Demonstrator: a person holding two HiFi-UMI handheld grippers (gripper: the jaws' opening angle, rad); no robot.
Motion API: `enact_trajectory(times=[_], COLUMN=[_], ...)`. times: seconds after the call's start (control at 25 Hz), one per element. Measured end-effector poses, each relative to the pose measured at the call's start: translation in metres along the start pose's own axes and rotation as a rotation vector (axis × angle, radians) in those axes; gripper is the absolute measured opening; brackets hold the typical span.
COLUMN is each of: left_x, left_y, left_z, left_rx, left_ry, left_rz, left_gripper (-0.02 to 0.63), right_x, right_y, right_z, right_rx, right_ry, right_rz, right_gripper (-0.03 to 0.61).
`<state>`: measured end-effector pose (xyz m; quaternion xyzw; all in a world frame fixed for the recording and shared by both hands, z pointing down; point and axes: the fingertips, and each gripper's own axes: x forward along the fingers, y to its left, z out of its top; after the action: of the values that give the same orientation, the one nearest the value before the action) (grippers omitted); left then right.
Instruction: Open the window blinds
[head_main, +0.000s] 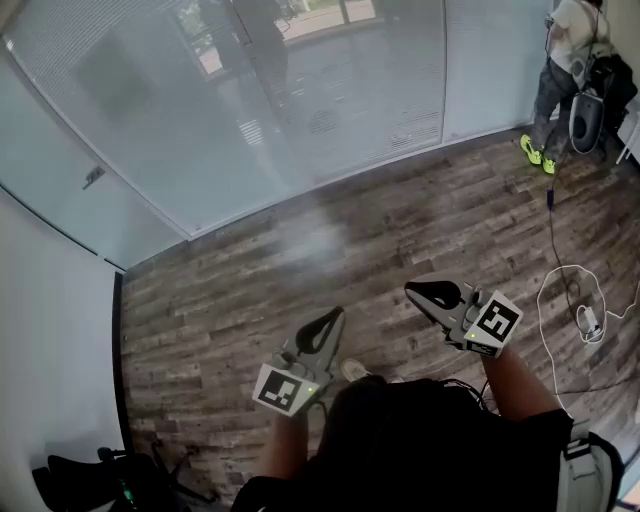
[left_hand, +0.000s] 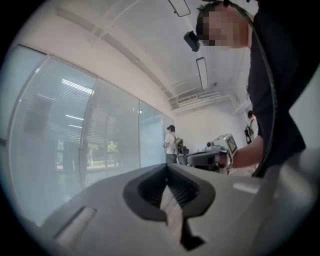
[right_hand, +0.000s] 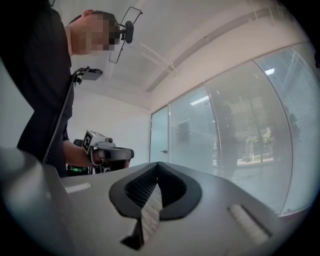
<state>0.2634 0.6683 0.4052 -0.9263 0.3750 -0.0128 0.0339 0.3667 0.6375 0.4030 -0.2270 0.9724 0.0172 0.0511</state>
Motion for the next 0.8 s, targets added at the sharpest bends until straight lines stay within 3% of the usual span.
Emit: enact_trajectory(times=[0.64,0.8], left_x=[-0.005,-0.007], left_y=[0.0,0.003], left_z=[-0.011,-0.014], left_rx=[-0.024,-0.021], left_ry=[0.02,0.031], left_rz=[0.015,0.017], left_gripper=[0.005,0.005], right_x=[0.0,0.005], right_y=[0.009,0.004], right_z=[-0.021,-0.027], right_rx=[0.049,0.063], right_ry=[0.0,0.011], right_rz=[0.068,0.052], right_gripper=[0.005,0.005])
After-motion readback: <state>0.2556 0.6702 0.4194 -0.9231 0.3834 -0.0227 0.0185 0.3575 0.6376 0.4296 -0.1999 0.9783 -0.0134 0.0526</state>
